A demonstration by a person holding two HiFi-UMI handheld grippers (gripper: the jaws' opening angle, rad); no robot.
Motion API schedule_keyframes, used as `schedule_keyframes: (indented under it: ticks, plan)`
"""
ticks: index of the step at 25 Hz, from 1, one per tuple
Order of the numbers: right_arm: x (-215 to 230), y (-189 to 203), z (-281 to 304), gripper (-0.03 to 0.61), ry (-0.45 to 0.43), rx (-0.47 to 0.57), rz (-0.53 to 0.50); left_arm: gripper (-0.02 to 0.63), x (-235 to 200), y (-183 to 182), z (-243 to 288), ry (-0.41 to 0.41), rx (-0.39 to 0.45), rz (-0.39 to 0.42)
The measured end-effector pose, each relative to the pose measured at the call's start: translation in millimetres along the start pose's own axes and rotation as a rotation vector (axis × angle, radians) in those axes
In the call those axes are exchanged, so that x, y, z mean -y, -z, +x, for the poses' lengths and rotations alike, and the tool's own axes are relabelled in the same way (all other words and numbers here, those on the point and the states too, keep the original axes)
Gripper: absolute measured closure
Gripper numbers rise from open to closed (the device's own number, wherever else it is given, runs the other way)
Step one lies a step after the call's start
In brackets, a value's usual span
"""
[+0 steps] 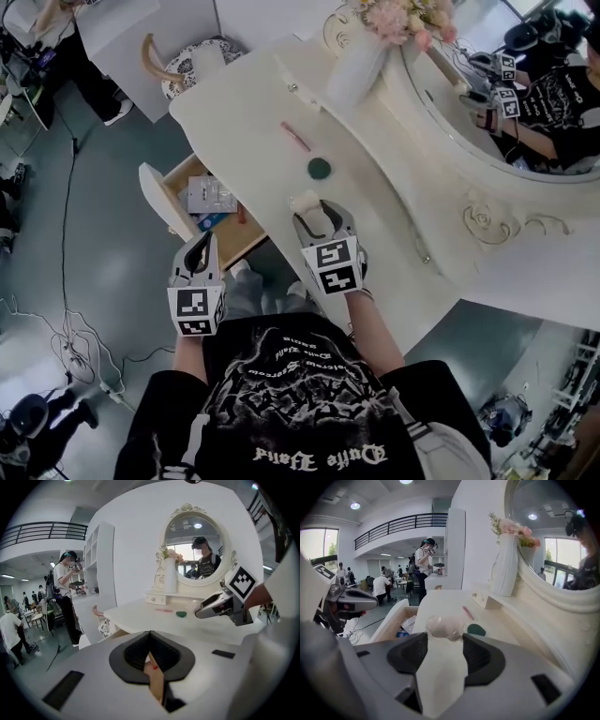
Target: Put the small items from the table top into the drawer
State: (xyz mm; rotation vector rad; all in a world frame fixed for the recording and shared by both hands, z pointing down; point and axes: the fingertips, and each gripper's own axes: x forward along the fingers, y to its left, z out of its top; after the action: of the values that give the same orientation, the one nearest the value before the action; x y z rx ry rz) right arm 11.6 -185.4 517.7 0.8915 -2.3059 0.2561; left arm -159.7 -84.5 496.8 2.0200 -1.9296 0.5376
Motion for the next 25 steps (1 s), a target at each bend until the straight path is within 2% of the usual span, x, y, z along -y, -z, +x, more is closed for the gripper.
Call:
schedule_keyframes:
  ticks: [5,13,25]
  plan:
    - [-18.4,-2.5,10.7,0.339,-0.057,-0.012,-0.039,0.598,-8.8,3.9,-3.3,-0.027,0.001,-0.018]
    - [-72.7,-23.9,38.4,0.339,-0.145,-0.011,-0.106,0.598,-61.8,9.2,-13.3,-0.083,0.011,-0.054]
    - [-134.1,-32.6,59.4,0.339,-0.262,-0.026,-0.145,0.598,-95.7,8.7,-9.5,-0.067,0.022,-0.054]
